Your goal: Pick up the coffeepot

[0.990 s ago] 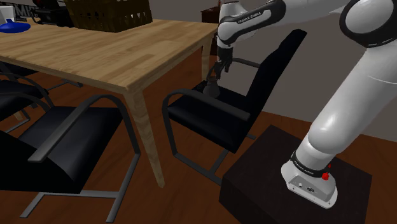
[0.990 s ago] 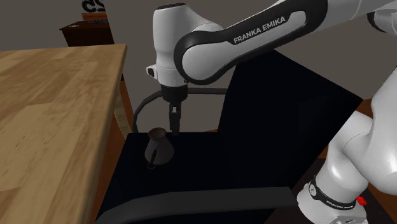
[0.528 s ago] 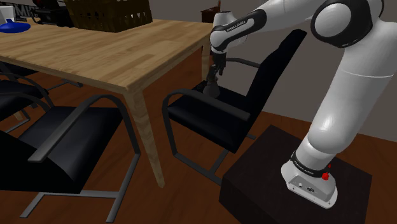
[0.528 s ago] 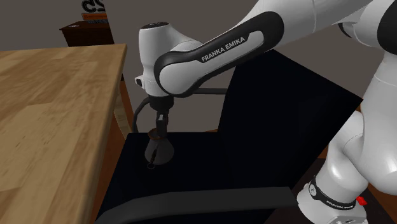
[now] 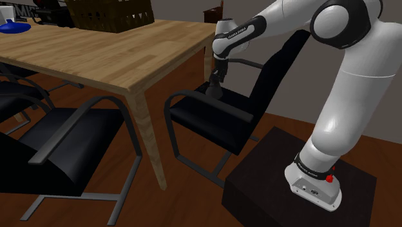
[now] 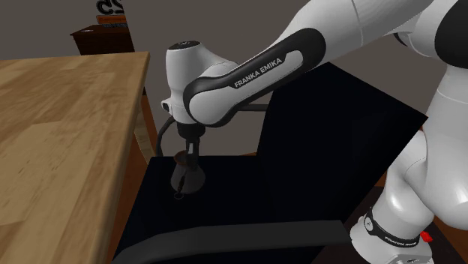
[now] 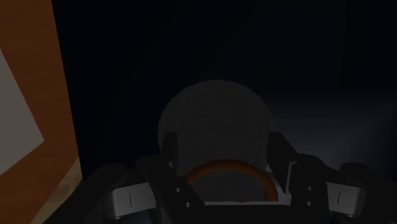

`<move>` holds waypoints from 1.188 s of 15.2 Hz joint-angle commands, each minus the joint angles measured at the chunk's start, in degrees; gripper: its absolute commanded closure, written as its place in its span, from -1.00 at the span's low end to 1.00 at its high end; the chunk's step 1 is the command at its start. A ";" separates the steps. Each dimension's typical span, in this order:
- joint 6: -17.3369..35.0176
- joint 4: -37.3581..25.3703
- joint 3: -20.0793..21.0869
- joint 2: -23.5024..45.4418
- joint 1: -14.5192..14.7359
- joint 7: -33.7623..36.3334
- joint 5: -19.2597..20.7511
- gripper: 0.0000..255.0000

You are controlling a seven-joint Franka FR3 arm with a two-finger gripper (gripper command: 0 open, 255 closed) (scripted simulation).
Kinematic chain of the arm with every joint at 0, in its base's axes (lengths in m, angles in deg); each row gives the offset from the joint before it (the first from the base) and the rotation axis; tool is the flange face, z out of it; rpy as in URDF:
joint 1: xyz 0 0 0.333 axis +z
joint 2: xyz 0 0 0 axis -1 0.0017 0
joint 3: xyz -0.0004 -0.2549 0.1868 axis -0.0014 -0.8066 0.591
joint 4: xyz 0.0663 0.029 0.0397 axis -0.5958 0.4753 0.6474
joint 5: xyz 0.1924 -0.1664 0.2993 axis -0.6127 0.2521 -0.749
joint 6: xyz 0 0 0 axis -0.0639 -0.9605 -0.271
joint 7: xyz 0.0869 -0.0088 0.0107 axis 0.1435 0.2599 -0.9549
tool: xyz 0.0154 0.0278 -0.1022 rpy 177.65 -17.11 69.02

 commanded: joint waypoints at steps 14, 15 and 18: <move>-4.19 -2.52 -0.01 -1.68 0.05 0.09 0.18 1.00; -4.92 -2.99 -0.01 -1.93 0.06 0.10 0.21 1.00; -7.10 -4.49 -0.02 -2.61 0.07 0.13 0.27 1.00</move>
